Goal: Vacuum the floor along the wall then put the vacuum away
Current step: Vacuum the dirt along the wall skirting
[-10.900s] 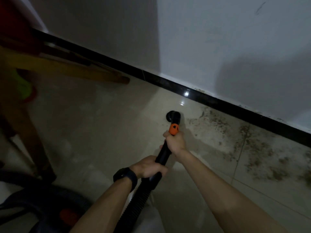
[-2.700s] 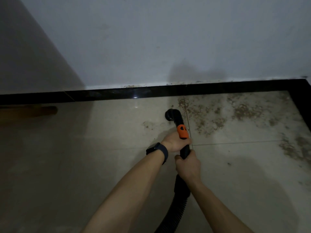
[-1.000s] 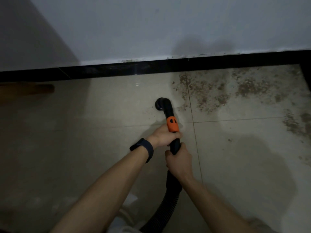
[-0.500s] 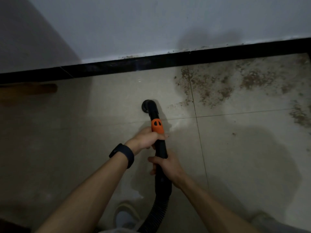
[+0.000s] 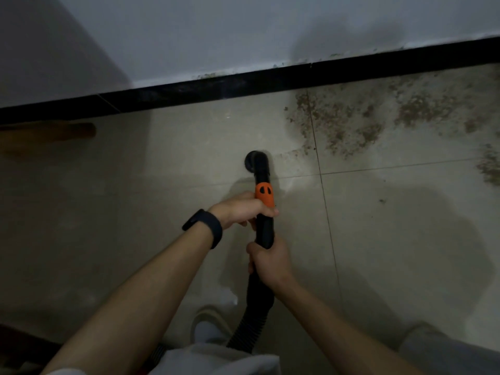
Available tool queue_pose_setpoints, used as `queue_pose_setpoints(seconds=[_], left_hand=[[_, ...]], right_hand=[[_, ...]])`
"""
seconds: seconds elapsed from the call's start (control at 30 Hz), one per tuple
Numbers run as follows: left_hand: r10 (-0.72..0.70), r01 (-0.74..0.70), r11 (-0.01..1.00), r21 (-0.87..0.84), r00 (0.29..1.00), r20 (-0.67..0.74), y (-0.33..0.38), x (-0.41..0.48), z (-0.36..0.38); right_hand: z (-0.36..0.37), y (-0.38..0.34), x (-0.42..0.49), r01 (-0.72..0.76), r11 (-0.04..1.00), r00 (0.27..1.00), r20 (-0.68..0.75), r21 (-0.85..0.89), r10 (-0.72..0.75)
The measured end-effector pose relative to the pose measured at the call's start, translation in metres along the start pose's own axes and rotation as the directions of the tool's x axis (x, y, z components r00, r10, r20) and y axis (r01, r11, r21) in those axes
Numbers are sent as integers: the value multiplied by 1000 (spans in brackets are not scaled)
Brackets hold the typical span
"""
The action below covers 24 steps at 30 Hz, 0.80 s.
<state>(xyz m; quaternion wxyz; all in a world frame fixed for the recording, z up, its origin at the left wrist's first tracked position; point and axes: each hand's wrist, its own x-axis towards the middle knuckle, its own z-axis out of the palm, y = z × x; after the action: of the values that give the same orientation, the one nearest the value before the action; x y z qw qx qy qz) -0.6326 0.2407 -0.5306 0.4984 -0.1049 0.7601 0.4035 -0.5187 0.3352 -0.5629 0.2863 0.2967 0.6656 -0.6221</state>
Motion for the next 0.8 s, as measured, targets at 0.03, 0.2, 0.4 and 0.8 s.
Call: queue_pose_setpoints(seconds=[0.03, 0.2, 0.4, 0.8], left_hand=[[2, -3, 1000, 25, 1000, 18, 6, 3, 3], [-10, 3, 997, 78, 996, 85, 34, 14, 16], [59, -59, 998, 23, 998, -8, 63, 32, 36], [-259, 226, 919, -322, 964, -62, 30, -62, 74]], right_hand=[[-4, 0, 0, -6, 1000, 1000, -21, 15, 7], [-25, -8, -4, -24, 993, 997, -74, 114, 32], [-54, -23, 12, -24, 984, 995, -94, 178, 41], [-105, -101, 41, -125, 878, 992, 75, 461, 102]])
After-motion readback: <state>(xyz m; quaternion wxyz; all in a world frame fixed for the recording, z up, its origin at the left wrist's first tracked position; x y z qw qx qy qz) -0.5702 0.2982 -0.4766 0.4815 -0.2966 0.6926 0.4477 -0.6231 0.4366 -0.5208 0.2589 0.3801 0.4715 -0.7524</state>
